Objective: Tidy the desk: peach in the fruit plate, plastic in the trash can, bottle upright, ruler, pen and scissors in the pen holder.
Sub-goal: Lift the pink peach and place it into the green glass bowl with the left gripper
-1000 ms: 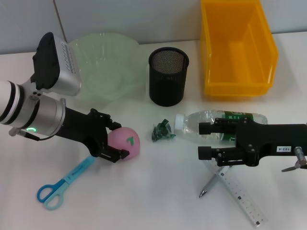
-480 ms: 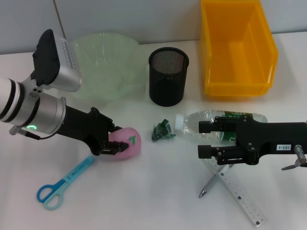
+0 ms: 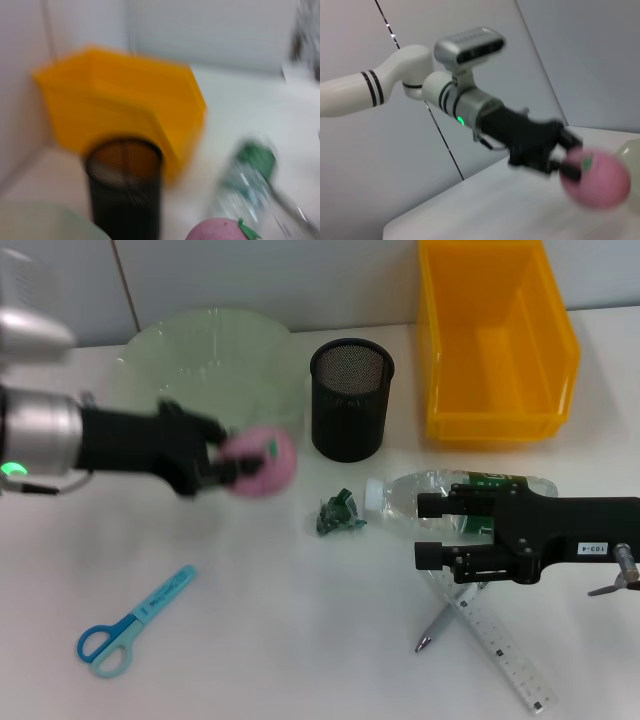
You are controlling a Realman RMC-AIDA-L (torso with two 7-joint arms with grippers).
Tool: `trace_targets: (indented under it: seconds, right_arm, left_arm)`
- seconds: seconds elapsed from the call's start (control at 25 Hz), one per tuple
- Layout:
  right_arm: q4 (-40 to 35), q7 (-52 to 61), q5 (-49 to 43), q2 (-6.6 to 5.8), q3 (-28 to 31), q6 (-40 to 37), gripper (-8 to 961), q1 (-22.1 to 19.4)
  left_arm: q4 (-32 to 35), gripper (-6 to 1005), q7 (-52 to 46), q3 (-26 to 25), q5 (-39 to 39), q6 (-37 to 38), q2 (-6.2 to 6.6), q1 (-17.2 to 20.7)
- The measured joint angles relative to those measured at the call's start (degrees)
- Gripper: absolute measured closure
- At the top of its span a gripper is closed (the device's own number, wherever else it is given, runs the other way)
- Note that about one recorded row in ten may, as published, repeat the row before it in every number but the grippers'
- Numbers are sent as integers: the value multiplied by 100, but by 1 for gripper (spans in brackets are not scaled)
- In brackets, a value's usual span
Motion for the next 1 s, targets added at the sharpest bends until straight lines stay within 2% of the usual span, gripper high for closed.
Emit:
trace_targets:
  seconds: [0.04,0.08,0.16,0.2,0.28,0.56,0.6,0.68,0.72,0.8,1.0]
  right_arm:
    - [0,0,0,0,0,0,212,0]
    - [0,0,0,0,1,2,213,0]
    - [0,0,0,3,1,4,213,9]
    - [1,0,1,12,1,9,214,19]
    - [1,0,2,14,1,12,214,21]
    - [0,-1,14,46,1,52,217,40]
    - [0,-1,17,47,1,64,218,49]
    - [0,-1,18,47,1,65,218,51]
    - [0,-1,21,46,1,66,219,53]
    - [0,-1,24,46,1,67,219,61]
    - [0,-1,26,45,1,67,221,89]
  left_arm:
    - [0,668,0,0,0,0,0,0]
    - [-40,672,102,-259,-239,-33,3,44]
    - [-40,680,102,-259,-239,-33,3,44]
    - [-374,684,411,-702,-867,-287,-11,89]
    - [-885,691,779,-934,-1610,-727,-20,105]
    - [-1954,739,1761,-960,-3112,-2146,-58,10]
    - [-2242,752,2010,-954,-3395,-2627,-69,-114]
    - [-2242,779,2010,-954,-3395,-2627,-69,-114]
    - [-2535,792,2309,-949,-3600,-3178,-76,-296]
    - [-2671,804,2512,-932,-3623,-3448,-79,-408]
    - [-2784,837,2670,-914,-3627,-3631,-82,-503]
